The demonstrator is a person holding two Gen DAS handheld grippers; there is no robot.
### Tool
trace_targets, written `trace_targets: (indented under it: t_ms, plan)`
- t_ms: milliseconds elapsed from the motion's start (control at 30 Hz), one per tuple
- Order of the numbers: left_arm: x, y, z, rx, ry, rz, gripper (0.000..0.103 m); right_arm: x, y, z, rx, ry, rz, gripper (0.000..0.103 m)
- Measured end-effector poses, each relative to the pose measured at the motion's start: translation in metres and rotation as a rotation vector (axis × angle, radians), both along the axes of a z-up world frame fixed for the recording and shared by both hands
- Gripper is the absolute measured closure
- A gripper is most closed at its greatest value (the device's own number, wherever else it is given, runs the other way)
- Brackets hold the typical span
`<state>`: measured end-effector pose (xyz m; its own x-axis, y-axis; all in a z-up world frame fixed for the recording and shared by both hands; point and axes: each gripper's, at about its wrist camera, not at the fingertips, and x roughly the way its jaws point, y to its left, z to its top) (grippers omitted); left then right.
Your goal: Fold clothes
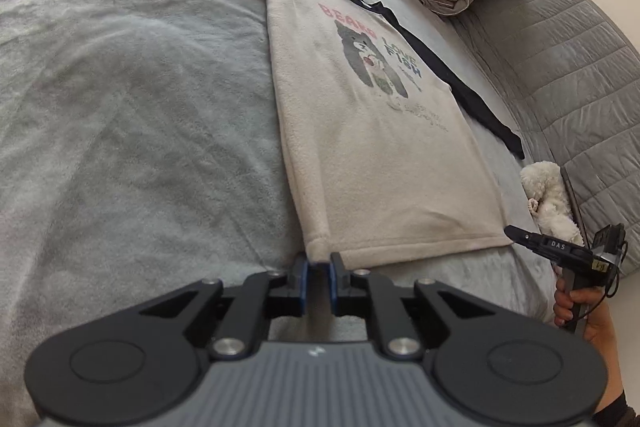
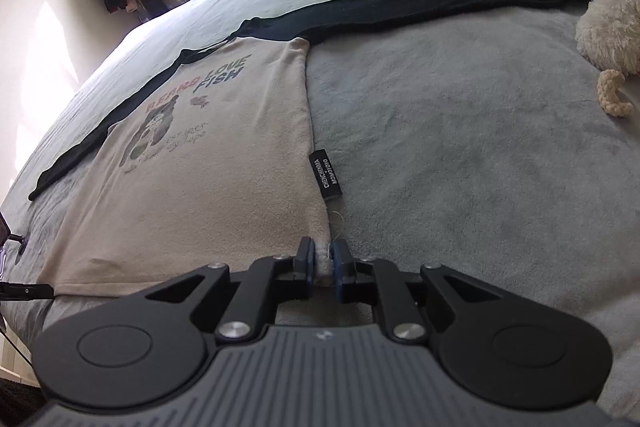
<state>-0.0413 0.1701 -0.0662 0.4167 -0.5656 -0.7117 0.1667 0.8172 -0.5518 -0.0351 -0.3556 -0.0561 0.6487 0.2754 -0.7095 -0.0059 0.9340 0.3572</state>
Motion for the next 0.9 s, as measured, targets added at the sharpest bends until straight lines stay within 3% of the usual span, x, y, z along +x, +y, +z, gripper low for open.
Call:
trace_targets:
  t_ms: [33, 67, 100, 133, 167, 333, 467, 567, 700, 833, 900]
  plan:
    - [0.0, 0.001, 0.002, 0.005, -0.006, 0.003, 0.089, -0.001, 0.0, 0.002, -0.004, -0.011, -0.015, 0.082]
    - [0.0, 0.003, 0.005, 0.009, -0.014, 0.012, 0.086, -0.002, 0.0, 0.005, -0.008, -0.022, -0.029, 0.073]
    - [0.0, 0.004, 0.009, 0.019, -0.037, 0.031, 0.077, -0.003, -0.001, 0.007, -0.011, -0.033, -0.044, 0.058]
    - [0.0, 0.004, 0.013, 0.033, -0.068, 0.056, 0.064, -0.004, -0.001, 0.01, -0.015, -0.045, -0.058, 0.052]
    - [0.0, 0.002, 0.019, 0.06, -0.106, 0.078, 0.058, -0.005, 0.0, 0.012, -0.023, -0.058, -0.071, 0.046]
    - [-0.002, -0.035, 0.044, 0.277, -0.345, 0.103, 0.039, 0.0, 0.034, 0.025, -0.177, -0.197, -0.069, 0.04]
    - [0.001, -0.079, 0.044, 0.334, -0.467, 0.005, 0.023, 0.005, 0.07, 0.029, -0.273, -0.293, 0.013, 0.026]
    - [0.004, -0.112, 0.044, 0.377, -0.557, -0.069, 0.013, 0.015, 0.094, 0.024, -0.316, -0.311, 0.068, 0.018]
    - [0.012, -0.138, 0.031, 0.454, -0.563, -0.1, 0.009, 0.03, 0.116, 0.011, -0.354, -0.304, 0.104, 0.006]
    - [0.024, -0.139, 0.003, 0.481, -0.458, -0.103, 0.004, 0.049, 0.122, -0.013, -0.371, -0.196, 0.1, 0.0]
    - [0.018, -0.133, -0.006, 0.461, -0.488, -0.098, 0.001, 0.048, 0.121, -0.018, -0.375, -0.201, 0.104, 0.0]
